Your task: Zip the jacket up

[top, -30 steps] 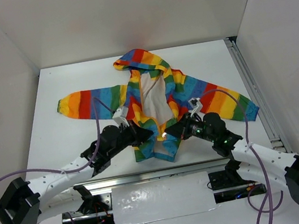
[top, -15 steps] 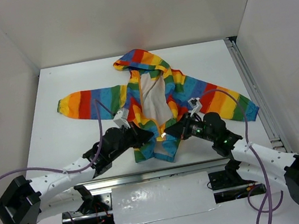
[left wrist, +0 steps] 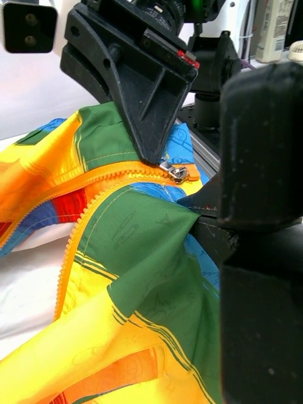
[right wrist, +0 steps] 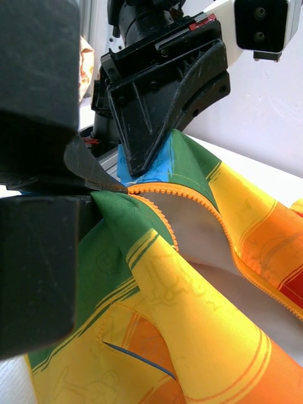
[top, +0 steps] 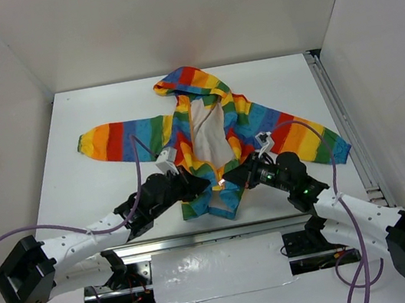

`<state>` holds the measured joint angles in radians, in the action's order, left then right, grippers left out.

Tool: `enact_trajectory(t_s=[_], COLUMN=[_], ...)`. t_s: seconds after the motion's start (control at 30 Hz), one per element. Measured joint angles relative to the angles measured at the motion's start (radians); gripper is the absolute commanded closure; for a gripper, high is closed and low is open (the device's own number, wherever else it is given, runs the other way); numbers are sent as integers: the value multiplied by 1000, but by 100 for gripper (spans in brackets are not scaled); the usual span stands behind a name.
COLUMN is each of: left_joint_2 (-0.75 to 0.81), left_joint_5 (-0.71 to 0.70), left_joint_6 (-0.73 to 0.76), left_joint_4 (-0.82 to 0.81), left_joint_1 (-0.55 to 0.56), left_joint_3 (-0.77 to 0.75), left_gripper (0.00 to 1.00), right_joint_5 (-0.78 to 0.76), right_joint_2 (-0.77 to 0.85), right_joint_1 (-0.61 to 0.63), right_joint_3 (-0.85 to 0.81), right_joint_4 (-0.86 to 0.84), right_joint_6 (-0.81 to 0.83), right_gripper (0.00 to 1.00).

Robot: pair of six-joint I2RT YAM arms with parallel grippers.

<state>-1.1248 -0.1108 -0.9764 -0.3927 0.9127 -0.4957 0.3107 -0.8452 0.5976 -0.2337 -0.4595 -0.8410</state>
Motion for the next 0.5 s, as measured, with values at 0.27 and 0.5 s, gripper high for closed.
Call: enact_trajectory(t_s=[0.27,0.5], left_joint_2=[1,2], left_joint_5=[-47,-53], left_joint_6=[-30,-49], left_joint_4=[34,44], left_joint_1=[1,6], left_joint_3=[-2,-2], left_gripper=[100,100], right_joint_5=[0,0], right_joint_2=[0,-5], right_joint_1=[0,0], right_joint_3=[0,0], right_joint_4=[11,10], right_joint_6=[9,13], right_gripper=[100,100])
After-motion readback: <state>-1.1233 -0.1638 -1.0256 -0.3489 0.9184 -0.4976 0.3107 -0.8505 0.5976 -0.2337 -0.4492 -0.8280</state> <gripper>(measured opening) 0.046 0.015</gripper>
